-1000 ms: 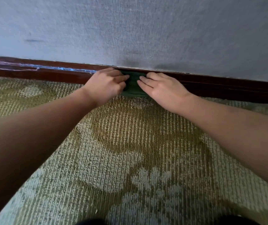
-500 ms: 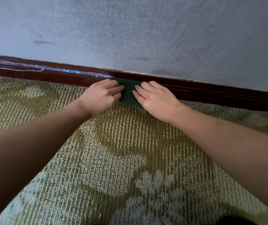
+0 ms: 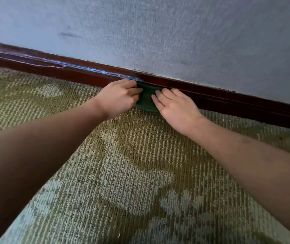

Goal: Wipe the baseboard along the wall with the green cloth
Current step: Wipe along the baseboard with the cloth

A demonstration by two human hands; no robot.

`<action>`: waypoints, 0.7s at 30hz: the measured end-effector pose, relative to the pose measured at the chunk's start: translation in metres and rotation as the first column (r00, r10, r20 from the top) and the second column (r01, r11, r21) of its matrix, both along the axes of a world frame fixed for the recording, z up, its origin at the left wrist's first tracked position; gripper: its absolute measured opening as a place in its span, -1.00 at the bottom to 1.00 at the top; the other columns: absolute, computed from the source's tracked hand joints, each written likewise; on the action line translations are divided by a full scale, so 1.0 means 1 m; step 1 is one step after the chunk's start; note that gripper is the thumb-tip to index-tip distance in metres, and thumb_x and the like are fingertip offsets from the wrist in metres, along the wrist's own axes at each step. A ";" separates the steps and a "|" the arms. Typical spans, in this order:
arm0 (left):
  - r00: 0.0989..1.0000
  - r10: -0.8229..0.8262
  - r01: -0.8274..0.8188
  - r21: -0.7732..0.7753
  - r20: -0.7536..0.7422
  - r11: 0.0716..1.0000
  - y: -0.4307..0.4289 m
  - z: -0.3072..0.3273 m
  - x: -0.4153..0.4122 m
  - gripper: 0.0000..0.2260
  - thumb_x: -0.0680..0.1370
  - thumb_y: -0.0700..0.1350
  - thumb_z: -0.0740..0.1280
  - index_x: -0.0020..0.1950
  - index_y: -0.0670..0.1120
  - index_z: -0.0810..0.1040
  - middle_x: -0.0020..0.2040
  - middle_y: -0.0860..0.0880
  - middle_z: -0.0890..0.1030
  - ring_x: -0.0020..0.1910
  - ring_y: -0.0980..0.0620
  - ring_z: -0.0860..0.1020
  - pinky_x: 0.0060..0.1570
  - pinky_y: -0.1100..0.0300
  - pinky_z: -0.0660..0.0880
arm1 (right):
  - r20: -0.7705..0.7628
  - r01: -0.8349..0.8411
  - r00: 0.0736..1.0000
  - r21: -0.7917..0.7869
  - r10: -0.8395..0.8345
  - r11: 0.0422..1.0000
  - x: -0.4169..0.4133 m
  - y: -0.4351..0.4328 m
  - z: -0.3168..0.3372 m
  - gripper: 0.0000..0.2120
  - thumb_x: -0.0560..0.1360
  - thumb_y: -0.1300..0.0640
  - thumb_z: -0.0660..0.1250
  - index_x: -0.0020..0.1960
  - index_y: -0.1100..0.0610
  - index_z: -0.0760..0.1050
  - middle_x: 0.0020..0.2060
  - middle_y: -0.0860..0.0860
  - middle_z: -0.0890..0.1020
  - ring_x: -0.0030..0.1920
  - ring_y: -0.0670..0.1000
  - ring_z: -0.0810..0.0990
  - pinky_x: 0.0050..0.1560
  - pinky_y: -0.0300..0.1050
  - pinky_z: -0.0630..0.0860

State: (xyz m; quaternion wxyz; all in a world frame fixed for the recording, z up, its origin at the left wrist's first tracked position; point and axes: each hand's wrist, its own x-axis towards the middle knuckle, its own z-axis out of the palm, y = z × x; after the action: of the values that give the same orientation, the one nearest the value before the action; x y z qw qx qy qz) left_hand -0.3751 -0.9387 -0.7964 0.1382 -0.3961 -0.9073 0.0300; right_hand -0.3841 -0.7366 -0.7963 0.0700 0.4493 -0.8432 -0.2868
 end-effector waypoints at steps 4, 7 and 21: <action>0.999 0.039 -0.039 0.004 0.034 0.999 0.001 -0.001 0.003 -0.87 0.26 -0.38 0.49 -0.22 -0.29 0.65 -0.09 -0.21 0.67 -0.11 -0.15 0.62 -0.08 0.03 0.59 | -0.032 -0.049 0.998 -0.037 0.048 0.998 -0.001 -0.001 0.004 -0.58 0.54 0.21 0.13 0.39 0.21 0.30 0.27 0.05 0.49 0.25 0.00 0.44 0.25 -0.15 0.33; 0.994 0.034 -0.037 0.031 0.106 0.999 0.005 -0.001 0.011 -0.80 0.20 -0.36 0.53 -0.21 -0.28 0.65 -0.10 -0.22 0.67 -0.09 -0.14 0.62 -0.05 -0.02 0.57 | -0.002 -0.069 0.998 -0.040 0.069 0.997 0.005 0.006 0.002 -0.57 0.52 0.22 0.20 0.38 0.23 0.31 0.26 0.09 0.49 0.23 0.03 0.45 0.23 -0.12 0.35; 0.996 0.088 -0.086 0.066 -0.020 0.994 0.007 0.014 0.006 -0.86 0.35 -0.40 0.45 -0.10 -0.36 0.63 0.02 -0.27 0.63 -0.02 -0.20 0.60 0.00 -0.04 0.56 | -0.106 -0.044 0.994 -0.265 0.017 0.963 0.006 0.015 0.009 -0.61 0.43 0.20 0.34 0.25 0.21 0.48 0.16 0.09 0.57 0.14 0.03 0.54 0.16 -0.13 0.43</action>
State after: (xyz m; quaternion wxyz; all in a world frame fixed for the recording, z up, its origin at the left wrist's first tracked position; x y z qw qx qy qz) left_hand -0.3691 -0.9318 -0.7825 0.1601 -0.3510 -0.9225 0.0111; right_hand -0.3785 -0.7214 -0.7871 0.1773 0.4335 -0.8624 -0.1922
